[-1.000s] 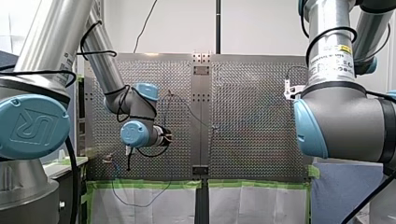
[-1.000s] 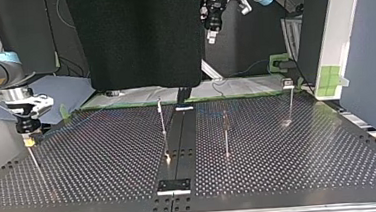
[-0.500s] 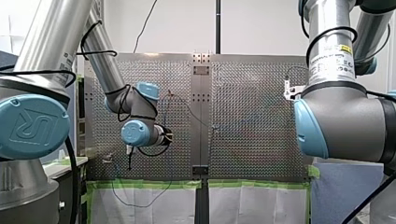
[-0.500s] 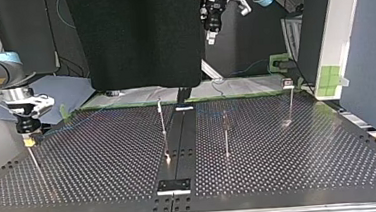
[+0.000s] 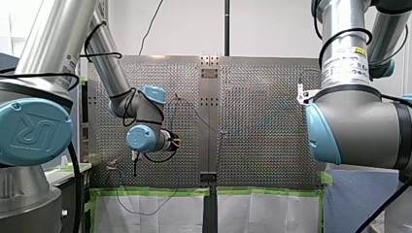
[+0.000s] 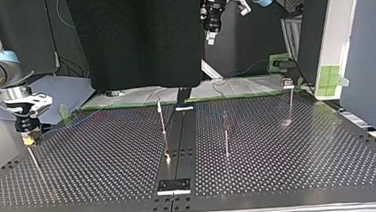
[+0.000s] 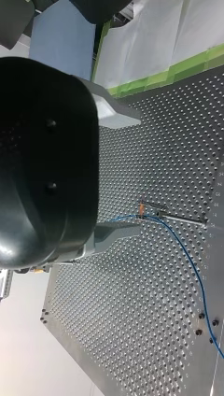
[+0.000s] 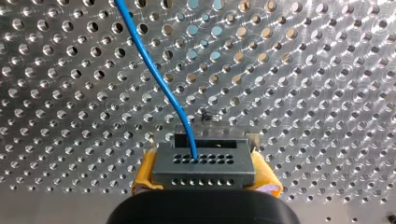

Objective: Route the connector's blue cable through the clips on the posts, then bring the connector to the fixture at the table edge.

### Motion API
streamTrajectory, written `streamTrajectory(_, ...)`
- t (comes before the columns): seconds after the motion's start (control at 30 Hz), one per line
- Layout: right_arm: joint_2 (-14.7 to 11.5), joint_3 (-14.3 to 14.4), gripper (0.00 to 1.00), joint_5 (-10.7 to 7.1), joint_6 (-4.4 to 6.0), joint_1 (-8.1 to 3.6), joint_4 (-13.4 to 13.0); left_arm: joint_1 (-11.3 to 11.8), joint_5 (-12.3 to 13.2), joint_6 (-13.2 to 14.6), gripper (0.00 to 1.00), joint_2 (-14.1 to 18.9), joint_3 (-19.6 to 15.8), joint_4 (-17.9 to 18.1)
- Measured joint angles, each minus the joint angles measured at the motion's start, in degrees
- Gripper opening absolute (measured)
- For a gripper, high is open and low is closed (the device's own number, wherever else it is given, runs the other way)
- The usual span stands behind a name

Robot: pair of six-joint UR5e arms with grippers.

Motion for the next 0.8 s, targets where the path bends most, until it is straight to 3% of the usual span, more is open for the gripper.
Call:
streamTrajectory(0.37, -0.02, -0.02, 0.79, 0.0, 0.0, 0.0, 0.0, 0.0, 0.0, 0.01, 0.99, 0.02, 0.0, -0.13)
streamTrajectory(0.47, -0.02, -0.02, 0.82, 0.0, 0.0, 0.0, 0.0, 0.0, 0.0, 0.01, 0.99, -0.01, 0.0, -0.14)
streamTrajectory(0.6, -0.02, -0.02, 0.96, 0.0, 0.0, 0.0, 0.0, 0.01, 0.0, 0.01, 0.99, 0.0, 0.0, -0.2)
streamTrajectory(0.8, -0.02, -0.01, 0.99, 0.0, 0.0, 0.0, 0.01, 0.0, 0.0, 0.01, 0.99, 0.01, 0.0, -0.15)
